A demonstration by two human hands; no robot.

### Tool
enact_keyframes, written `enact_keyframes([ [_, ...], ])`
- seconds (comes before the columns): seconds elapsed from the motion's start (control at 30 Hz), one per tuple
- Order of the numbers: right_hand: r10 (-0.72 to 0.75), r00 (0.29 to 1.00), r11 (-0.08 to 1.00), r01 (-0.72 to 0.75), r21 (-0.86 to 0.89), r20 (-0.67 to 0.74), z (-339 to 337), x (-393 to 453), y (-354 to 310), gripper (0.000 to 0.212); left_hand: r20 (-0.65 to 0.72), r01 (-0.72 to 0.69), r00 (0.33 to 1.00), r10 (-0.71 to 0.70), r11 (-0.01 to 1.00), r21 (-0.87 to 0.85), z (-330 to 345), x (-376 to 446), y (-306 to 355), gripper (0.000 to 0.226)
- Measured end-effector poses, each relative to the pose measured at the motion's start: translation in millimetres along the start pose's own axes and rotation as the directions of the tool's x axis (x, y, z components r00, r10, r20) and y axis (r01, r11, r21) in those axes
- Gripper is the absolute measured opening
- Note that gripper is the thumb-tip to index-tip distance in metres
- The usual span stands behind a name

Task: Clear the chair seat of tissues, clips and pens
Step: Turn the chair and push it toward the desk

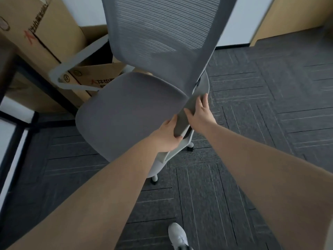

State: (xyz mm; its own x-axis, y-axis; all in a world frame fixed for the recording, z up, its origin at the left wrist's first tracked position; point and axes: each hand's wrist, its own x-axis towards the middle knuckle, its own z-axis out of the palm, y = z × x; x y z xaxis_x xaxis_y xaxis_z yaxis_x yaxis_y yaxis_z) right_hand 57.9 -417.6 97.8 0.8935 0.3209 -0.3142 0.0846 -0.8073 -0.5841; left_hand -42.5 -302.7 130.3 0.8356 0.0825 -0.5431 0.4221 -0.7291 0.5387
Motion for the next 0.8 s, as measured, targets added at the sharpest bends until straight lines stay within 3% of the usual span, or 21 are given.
enact_keyframes([
  [0.37, 0.045, 0.996, 0.999, -0.042, -0.035, 0.074, 56, -114, -26, 0.080, 0.089, -0.002, 0.996, -0.010, 0.991, 0.136, 5, -86, -89, 0.076],
  [0.67, -0.010, 0.982, 0.997, 0.024, -0.072, 0.189, 115, -232, -49, 0.078, 0.085, -0.019, 0.996, 0.003, 0.982, 0.189, 27, -196, -182, 0.073],
  [0.8, -0.043, 0.999, 0.999, 0.043, 0.006, 0.023, 140, -292, -52, 0.083, 0.104, -0.009, 0.994, -0.016, 0.971, 0.241, 32, -248, -226, 0.073],
])
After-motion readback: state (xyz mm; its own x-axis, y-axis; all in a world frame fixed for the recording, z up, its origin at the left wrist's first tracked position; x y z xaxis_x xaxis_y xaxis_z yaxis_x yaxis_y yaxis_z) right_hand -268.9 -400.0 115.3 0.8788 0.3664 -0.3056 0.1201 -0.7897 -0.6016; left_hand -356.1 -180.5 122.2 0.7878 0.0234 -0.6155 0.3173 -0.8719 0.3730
